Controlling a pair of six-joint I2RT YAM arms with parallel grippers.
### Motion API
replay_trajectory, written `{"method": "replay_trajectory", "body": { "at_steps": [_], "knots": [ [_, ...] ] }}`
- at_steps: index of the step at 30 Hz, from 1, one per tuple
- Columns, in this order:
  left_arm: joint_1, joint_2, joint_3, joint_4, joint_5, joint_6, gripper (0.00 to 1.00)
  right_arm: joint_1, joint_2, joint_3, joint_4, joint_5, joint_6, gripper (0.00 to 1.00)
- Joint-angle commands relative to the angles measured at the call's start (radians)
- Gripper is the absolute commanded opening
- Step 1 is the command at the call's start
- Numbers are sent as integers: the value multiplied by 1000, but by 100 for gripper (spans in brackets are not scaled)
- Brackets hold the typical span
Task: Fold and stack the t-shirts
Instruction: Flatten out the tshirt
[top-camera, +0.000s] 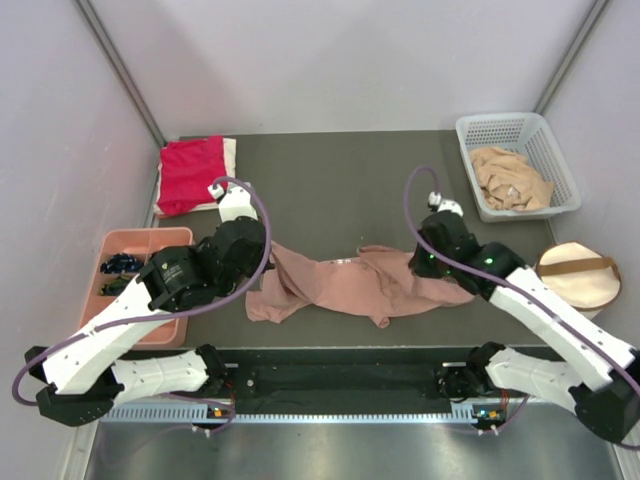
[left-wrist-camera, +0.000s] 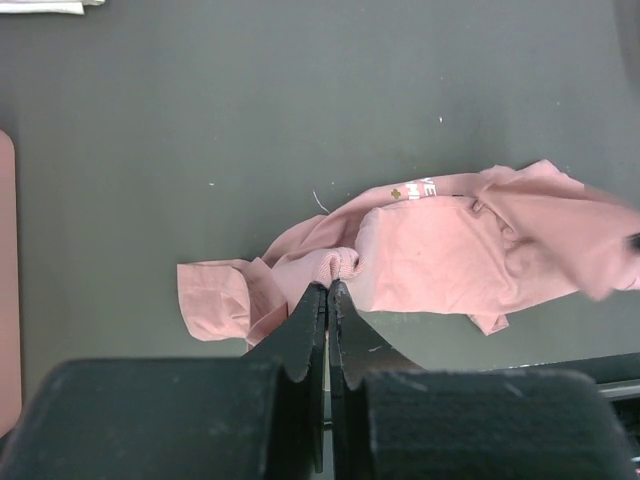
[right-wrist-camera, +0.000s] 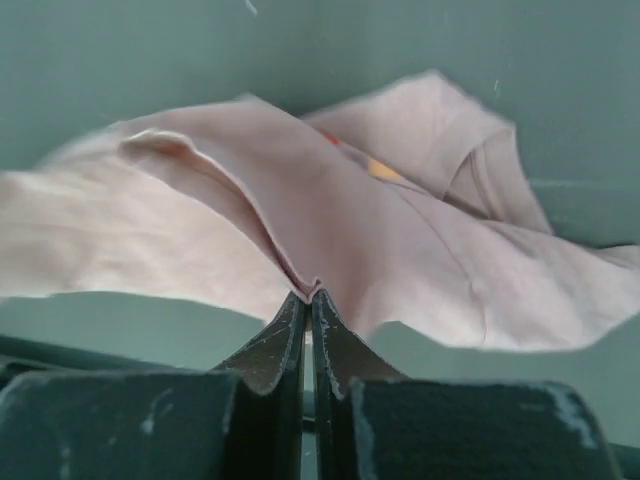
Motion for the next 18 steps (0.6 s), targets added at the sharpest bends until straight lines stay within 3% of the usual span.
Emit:
{"method": "replay_trajectory", "body": {
  "at_steps": [1, 13, 18],
  "knots": [
    [2, -18, 5, 13, -22, 0, 0, -12, -97, 183, -211, 54, -35, 0],
    [2, -38, 27, -2, -28, 5, 0, -12, -219, 214, -354, 98, 0, 0],
    [2, -31, 132, -65, 39, 28, 0, -12, -252, 384, -437, 11, -29, 0]
  ]
}}
